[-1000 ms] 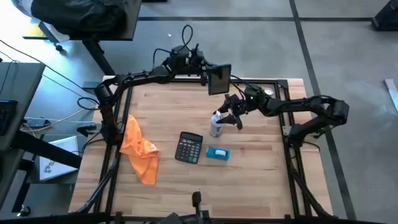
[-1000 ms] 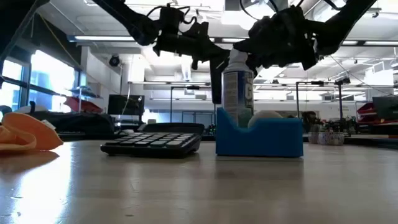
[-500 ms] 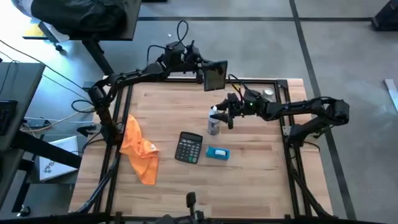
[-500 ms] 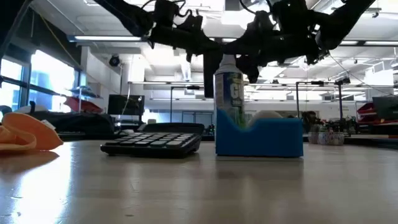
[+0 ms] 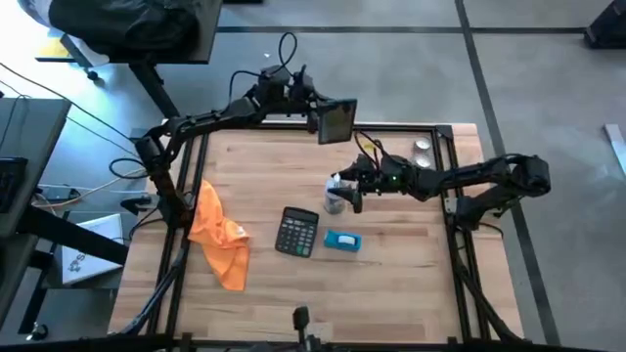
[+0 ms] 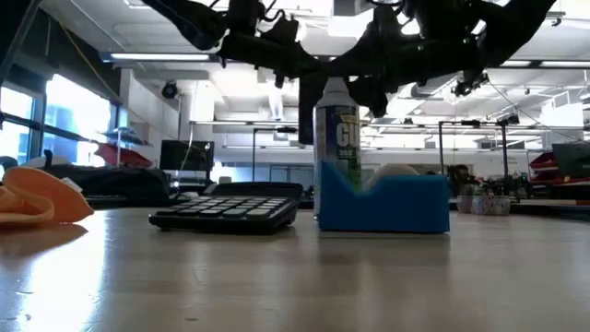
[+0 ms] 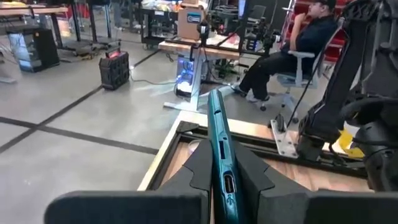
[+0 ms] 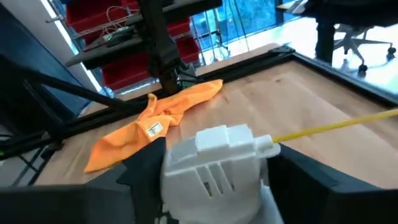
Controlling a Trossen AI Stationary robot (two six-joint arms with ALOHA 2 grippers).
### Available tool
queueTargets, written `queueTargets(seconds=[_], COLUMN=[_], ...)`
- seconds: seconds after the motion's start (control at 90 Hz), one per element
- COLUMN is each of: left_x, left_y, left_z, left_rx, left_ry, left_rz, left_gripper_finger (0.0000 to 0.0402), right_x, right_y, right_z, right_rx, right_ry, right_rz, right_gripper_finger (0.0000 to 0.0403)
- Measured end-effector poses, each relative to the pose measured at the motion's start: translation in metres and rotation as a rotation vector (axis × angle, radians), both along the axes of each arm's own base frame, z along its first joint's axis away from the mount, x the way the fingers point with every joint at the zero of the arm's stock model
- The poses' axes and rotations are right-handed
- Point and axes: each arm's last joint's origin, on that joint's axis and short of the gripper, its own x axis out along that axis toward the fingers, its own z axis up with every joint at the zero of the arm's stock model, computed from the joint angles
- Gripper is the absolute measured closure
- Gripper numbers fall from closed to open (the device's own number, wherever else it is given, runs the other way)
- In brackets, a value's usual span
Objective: Apply microfiber cloth
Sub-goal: Spray the front of the cellphone with spray bottle
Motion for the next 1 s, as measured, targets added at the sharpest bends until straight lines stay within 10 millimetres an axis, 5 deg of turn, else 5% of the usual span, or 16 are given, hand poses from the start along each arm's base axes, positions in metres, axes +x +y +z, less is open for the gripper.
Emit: queueTargets(seconds=[0.156, 0.556, 0.844, 1.0], left_x=[0.0015, 0.0014, 0.0014, 0.0014], left_y=[-0.0023, -0.002, -0.002, -0.002], left_z=[0.0003, 0.0, 0.0, -0.0001], left_rx=[0.01, 0.008, 0.009, 0.009], left_ry=[-0.002, 0.0, 0.001, 0.001], left_rz=[-0.008, -0.007, -0.007, -0.007], left_gripper_finger=[0.0392, 0.0392, 0.0392, 0.0392], right_x=[0.0, 0.0012, 0.0014, 0.0014], right_y=[0.0003, -0.0005, -0.001, -0.001], right_z=[-0.0007, 0.004, 0.0054, 0.0056], right_rx=[0.007, -0.035, 0.011, 0.02], right_ry=[0.006, -0.042, -0.054, -0.055], right_rz=[0.008, -0.002, -0.038, -0.038], right_gripper_finger=[0.0103, 0.0099, 0.0219, 0.022])
